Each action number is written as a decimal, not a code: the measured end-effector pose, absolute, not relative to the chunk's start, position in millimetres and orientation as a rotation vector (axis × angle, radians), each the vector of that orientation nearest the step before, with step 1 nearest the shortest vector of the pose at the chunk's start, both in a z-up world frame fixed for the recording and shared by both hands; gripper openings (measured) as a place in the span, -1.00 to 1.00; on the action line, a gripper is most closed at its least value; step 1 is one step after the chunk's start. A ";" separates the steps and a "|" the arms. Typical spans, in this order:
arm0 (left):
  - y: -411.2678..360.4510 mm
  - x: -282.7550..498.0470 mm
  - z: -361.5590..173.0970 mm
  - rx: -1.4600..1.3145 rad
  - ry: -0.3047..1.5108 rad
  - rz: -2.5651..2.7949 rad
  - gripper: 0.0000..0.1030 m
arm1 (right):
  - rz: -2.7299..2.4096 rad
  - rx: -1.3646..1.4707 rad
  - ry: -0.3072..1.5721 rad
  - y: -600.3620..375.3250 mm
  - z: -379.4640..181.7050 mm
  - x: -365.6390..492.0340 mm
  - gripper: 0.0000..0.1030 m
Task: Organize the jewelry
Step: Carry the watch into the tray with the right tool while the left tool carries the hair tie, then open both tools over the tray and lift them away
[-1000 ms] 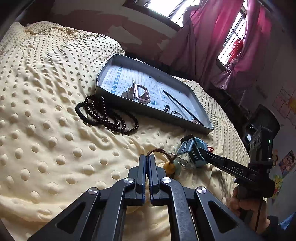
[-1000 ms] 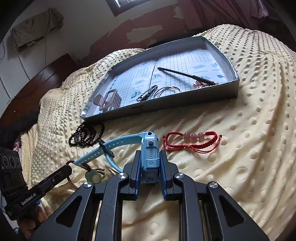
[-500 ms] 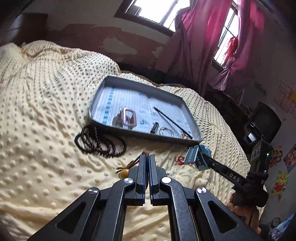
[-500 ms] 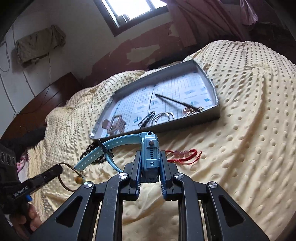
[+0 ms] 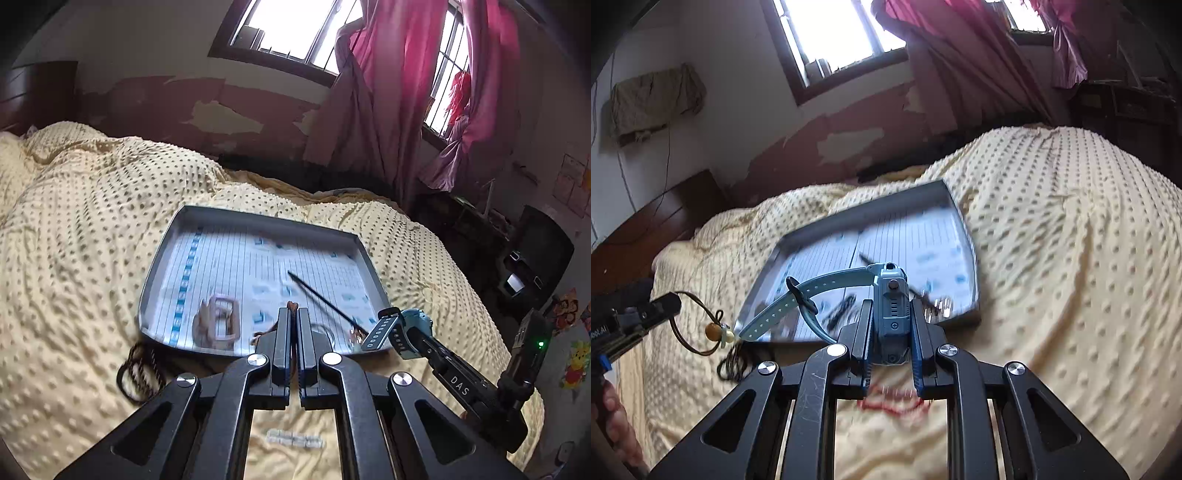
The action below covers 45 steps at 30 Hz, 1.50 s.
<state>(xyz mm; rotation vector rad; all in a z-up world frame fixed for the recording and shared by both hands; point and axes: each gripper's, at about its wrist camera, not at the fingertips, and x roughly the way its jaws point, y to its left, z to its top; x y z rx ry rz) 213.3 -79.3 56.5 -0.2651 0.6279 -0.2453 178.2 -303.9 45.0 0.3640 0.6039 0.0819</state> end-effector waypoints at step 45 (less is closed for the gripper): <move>-98.7 276.0 4.5 -0.273 0.681 -0.190 0.46 | 0.002 0.235 0.685 -307.9 27.5 237.2 -0.07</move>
